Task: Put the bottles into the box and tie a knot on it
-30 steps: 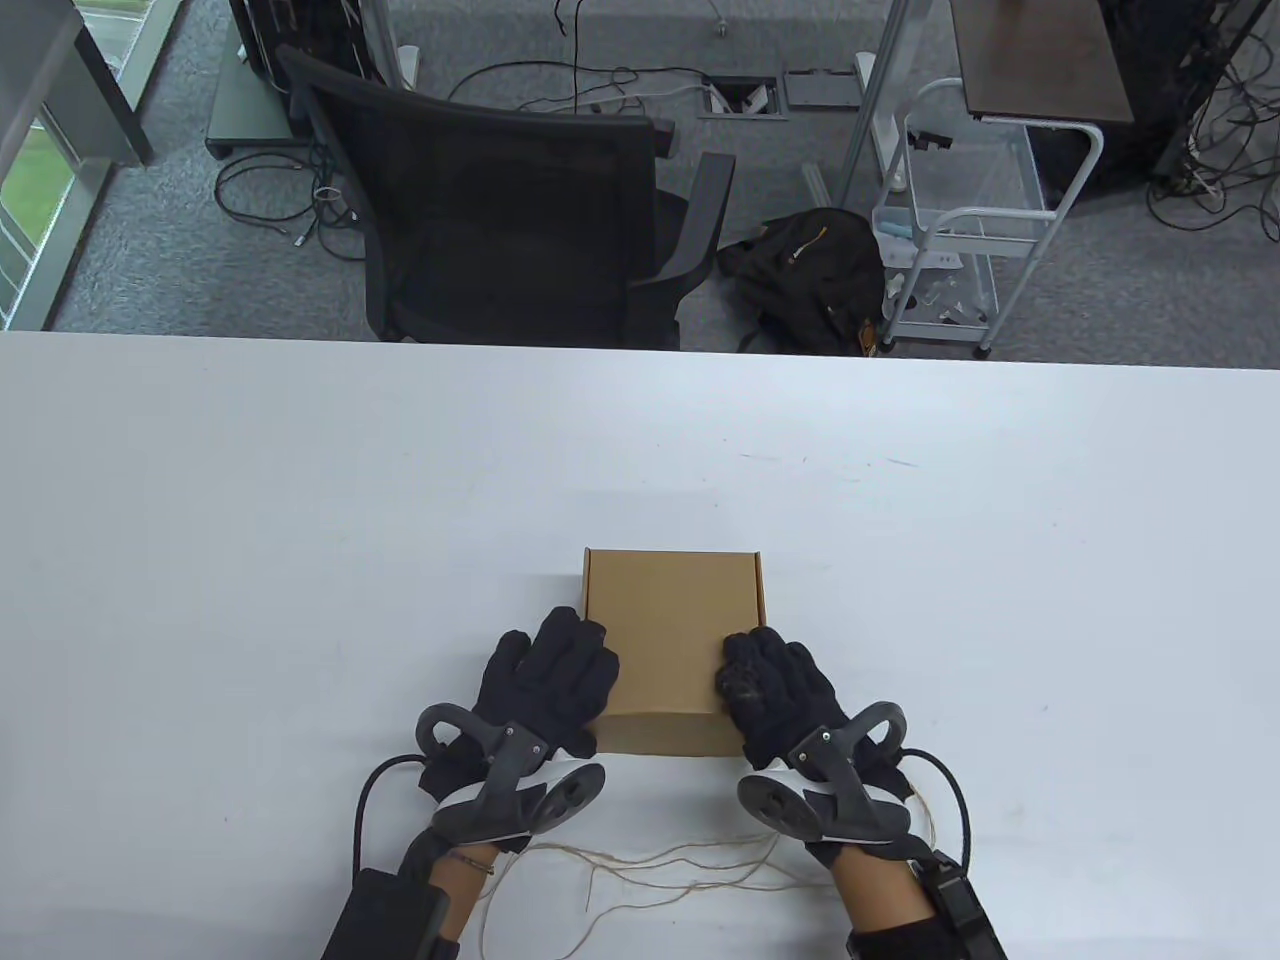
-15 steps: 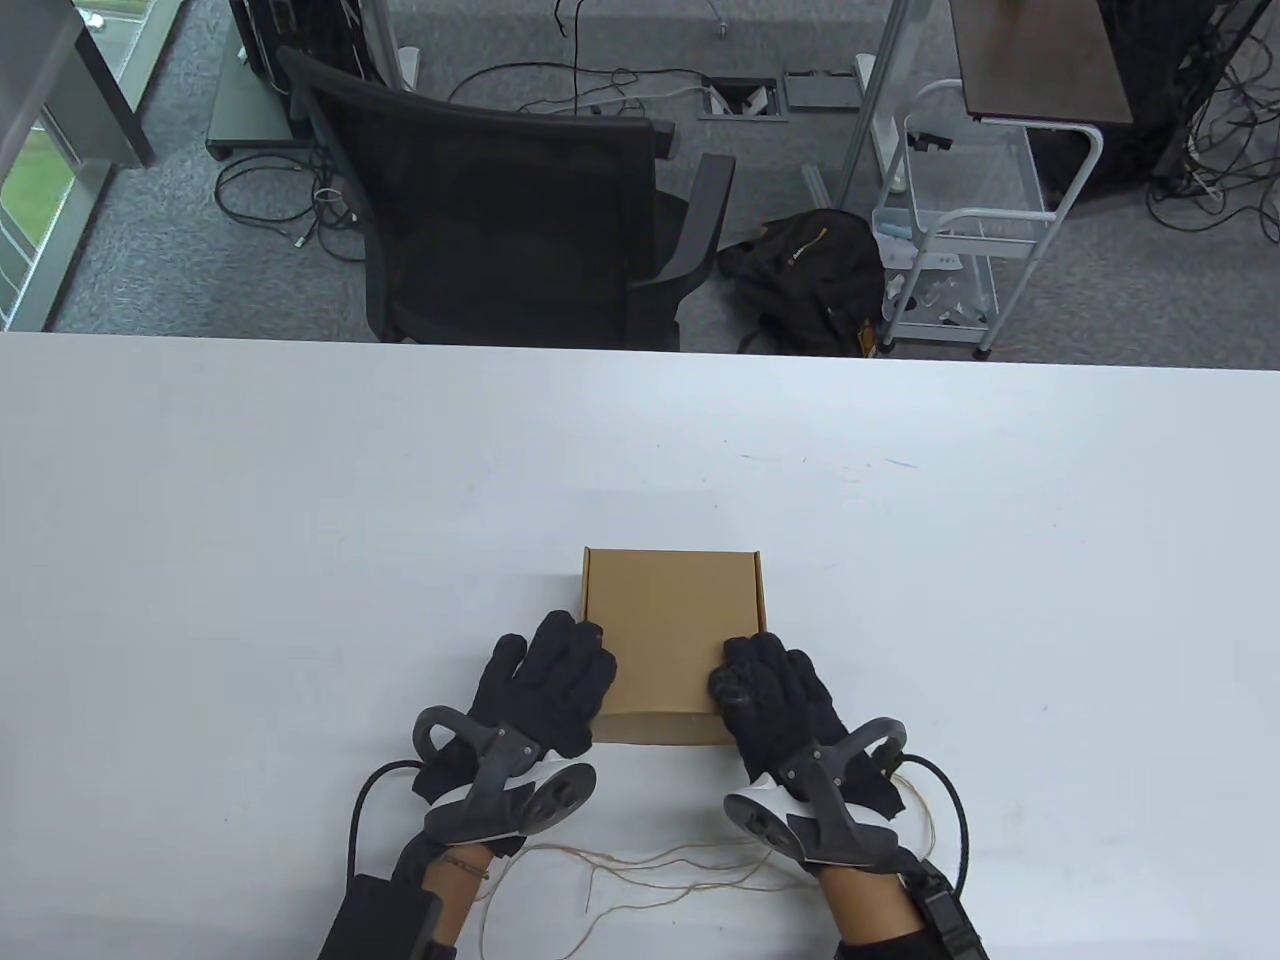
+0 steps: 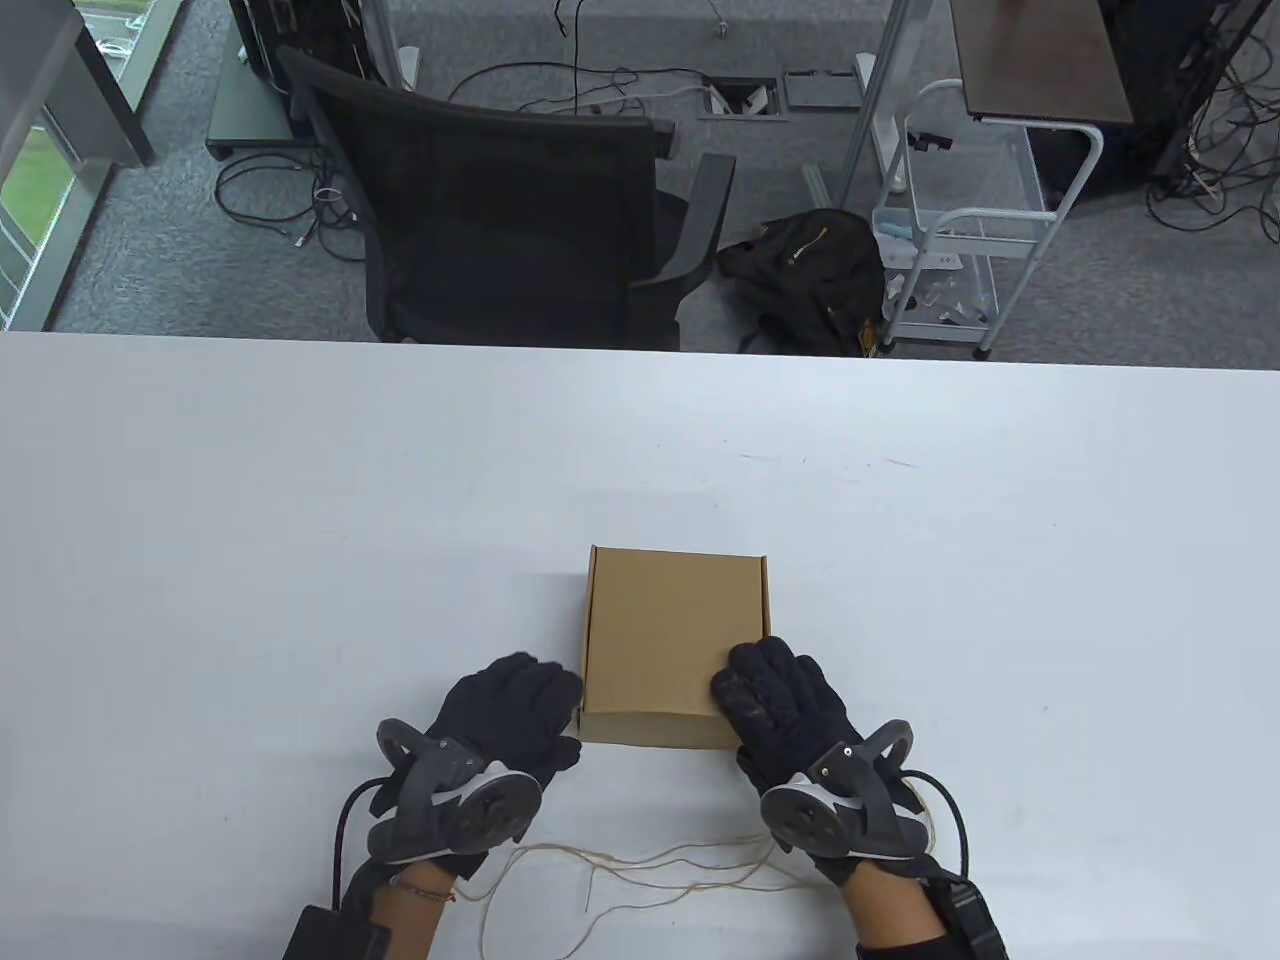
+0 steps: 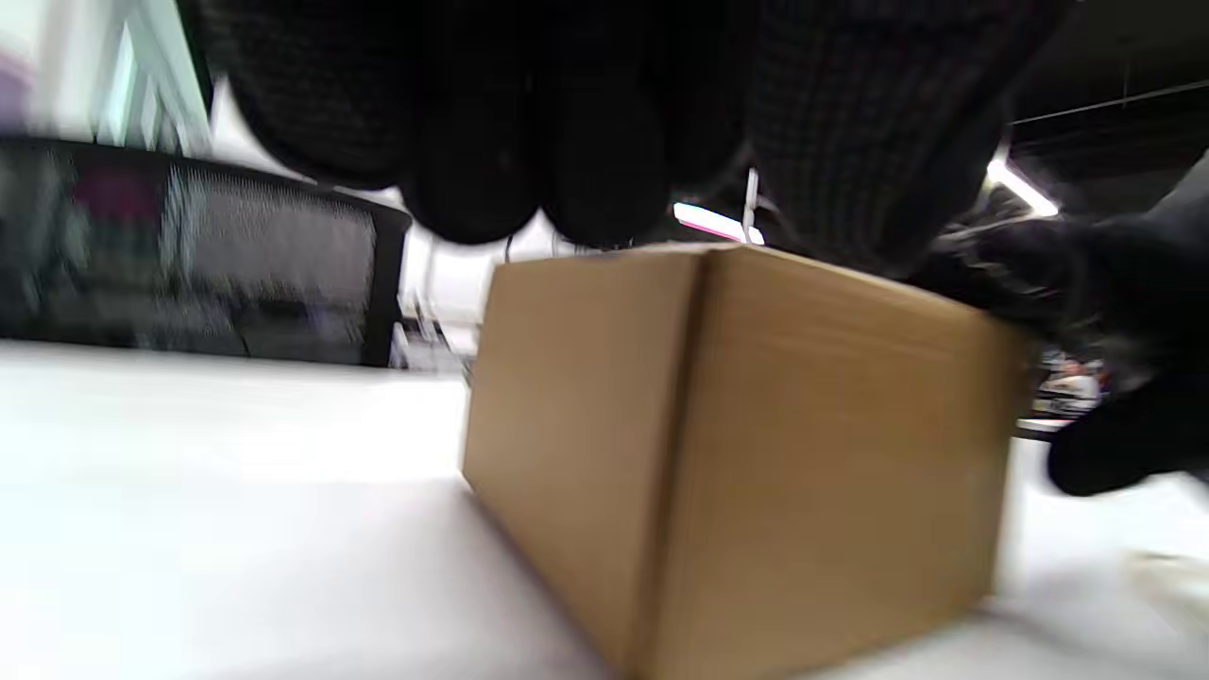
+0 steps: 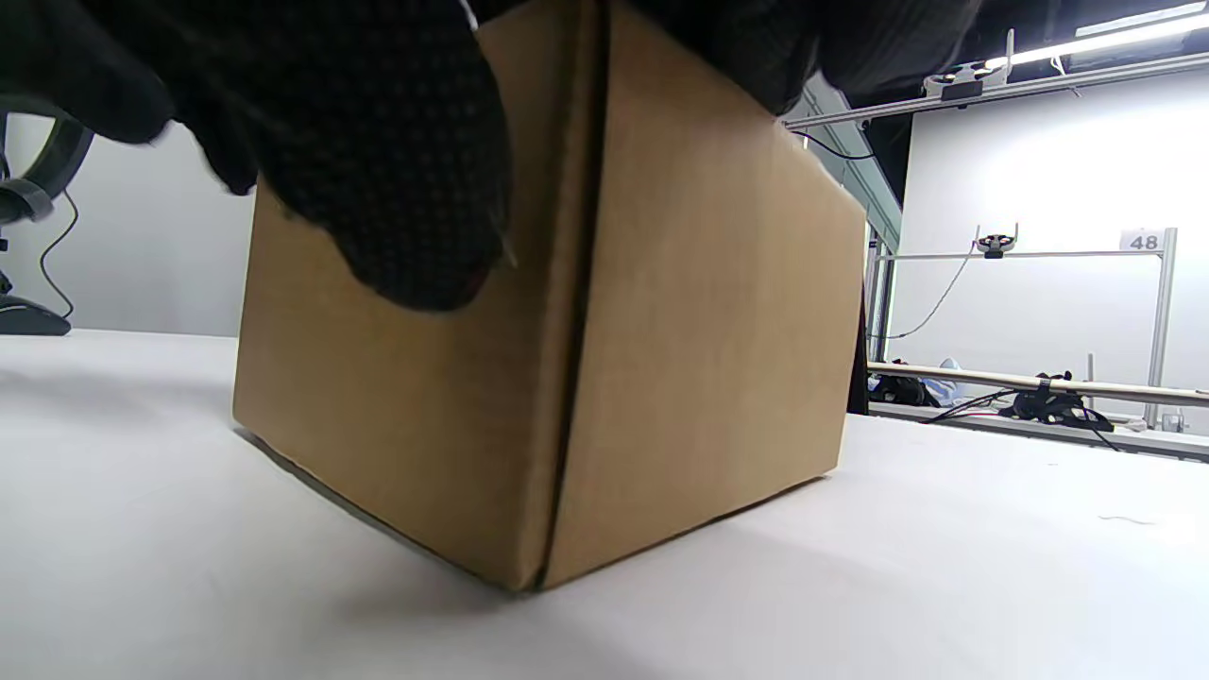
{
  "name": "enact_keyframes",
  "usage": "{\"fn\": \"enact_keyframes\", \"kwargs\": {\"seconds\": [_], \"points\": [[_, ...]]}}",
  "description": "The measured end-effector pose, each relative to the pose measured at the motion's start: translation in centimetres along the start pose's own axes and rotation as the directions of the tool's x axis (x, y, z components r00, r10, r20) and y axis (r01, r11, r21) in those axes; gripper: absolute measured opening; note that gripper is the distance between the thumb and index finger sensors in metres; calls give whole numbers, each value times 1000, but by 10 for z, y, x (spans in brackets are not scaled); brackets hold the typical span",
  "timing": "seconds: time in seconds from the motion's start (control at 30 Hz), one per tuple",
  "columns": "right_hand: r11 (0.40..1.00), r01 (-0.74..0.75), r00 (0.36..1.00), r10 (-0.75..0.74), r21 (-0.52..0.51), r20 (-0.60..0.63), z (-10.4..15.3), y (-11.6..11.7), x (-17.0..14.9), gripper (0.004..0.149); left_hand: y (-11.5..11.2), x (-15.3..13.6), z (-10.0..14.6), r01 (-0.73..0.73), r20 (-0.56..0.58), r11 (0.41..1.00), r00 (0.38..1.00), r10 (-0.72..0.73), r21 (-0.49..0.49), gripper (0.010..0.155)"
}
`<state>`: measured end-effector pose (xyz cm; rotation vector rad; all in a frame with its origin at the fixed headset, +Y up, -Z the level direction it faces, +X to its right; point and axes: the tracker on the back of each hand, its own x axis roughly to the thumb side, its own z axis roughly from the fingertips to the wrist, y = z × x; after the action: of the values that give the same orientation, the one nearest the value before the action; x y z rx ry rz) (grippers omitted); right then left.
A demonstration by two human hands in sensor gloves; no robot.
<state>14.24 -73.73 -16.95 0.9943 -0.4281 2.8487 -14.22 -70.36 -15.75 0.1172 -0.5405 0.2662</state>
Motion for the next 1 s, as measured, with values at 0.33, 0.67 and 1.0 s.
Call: {"fn": "enact_keyframes", "kwargs": {"seconds": [0.33, 0.67, 1.0], "points": [[998, 58, 997, -58, 6, -49, 4, -2, -5, 80, -66, 5, -9, 3, -110, 663, 986, -128, -748, 81], [998, 63, 997, -62, 9, -46, 5, -1, -6, 81, -74, 18, -14, 174, 33, 769, 980, -195, -615, 44], [992, 75, 997, -73, -103, 15, 6, -18, 5, 84, -46, -11, -9, -385, -197, 751, 923, 332, -537, 43]]}}
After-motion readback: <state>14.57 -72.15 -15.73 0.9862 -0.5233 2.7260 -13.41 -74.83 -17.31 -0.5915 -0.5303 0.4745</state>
